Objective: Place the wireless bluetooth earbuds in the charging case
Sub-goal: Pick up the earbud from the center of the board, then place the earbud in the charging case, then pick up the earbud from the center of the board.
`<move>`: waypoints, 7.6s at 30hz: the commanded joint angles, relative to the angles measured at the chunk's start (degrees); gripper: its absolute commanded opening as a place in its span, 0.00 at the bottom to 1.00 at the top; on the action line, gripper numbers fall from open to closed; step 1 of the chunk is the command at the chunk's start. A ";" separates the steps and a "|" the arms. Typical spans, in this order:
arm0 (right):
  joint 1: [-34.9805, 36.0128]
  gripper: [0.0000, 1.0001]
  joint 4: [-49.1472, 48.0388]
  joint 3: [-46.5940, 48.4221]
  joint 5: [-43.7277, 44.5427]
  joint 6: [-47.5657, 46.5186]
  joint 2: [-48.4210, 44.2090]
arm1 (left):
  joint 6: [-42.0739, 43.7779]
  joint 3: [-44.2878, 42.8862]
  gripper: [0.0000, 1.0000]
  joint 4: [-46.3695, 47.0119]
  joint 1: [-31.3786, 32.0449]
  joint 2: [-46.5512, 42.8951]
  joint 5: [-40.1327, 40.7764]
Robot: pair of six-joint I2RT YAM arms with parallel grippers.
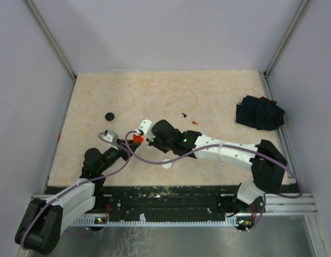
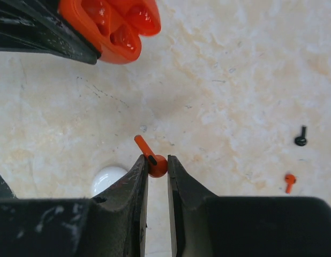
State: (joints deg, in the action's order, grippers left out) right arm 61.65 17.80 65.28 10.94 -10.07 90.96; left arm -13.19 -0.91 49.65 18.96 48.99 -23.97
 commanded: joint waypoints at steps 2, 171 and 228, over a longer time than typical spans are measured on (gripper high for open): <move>0.76 0.13 6.03 1.71 0.91 -9.30 -9.04 | 2.41 1.41 0.00 8.83 -0.33 2.17 -12.46; -29.81 0.24 0.66 10.10 10.51 1.35 22.10 | 4.73 0.29 0.00 36.16 -1.41 23.84 -16.54; -9.59 0.13 14.32 12.79 19.88 17.04 24.25 | 7.00 0.63 0.00 25.98 -1.39 13.73 -12.69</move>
State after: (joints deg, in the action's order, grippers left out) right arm 51.53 33.89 80.20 38.26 7.25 118.45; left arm -6.90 -0.91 74.89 17.85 62.89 -36.75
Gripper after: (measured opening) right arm 0.113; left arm 0.259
